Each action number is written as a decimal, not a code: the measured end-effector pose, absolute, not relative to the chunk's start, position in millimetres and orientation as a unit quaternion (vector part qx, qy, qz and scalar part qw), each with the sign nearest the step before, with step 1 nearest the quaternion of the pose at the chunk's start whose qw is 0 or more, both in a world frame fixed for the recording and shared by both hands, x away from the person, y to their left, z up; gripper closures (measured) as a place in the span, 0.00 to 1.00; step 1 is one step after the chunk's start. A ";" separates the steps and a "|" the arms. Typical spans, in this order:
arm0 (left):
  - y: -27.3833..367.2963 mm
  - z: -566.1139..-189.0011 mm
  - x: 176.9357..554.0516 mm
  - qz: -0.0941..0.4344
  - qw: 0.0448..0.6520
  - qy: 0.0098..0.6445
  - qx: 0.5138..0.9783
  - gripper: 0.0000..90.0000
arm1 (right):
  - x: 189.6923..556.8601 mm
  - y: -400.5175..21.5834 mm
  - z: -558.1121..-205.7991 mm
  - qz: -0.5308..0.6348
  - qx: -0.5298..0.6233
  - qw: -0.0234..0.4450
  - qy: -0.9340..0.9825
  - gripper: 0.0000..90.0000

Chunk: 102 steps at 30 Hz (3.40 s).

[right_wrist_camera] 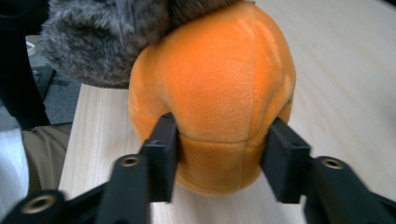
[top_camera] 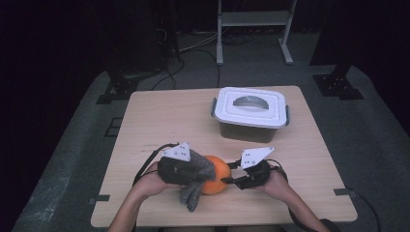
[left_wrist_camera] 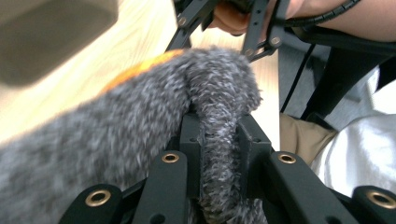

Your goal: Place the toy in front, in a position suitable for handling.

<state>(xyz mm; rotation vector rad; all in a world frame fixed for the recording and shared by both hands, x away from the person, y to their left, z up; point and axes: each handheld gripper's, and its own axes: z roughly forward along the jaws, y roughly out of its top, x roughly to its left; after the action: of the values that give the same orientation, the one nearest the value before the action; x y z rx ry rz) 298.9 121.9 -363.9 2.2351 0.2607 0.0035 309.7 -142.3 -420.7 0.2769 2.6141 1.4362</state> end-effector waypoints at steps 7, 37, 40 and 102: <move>93.5 -351.1 295.8 0.014 0.408 0.067 0.911 0.84 | 300.3 -134.6 -412.8 0.476 0.073 0.091 0.872 0.64; 115.2 -355.6 312.6 0.015 0.460 0.101 0.882 0.84 | 302.8 -149.5 -416.0 0.477 0.076 0.095 0.870 0.66; 122.5 -355.9 313.9 0.021 0.463 0.110 0.879 0.84 | 302.7 -152.2 -416.0 0.477 0.077 0.095 0.870 0.66; 83.1 -356.9 310.5 -0.013 0.463 0.075 0.883 0.83 | 310.4 -147.6 -423.4 0.469 0.083 0.086 0.875 0.57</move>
<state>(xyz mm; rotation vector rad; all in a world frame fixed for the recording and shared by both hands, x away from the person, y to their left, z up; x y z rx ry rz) 310.5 83.1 -356.9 2.1696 0.1854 -0.0314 310.4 -147.6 -423.4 0.2481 2.6080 1.3987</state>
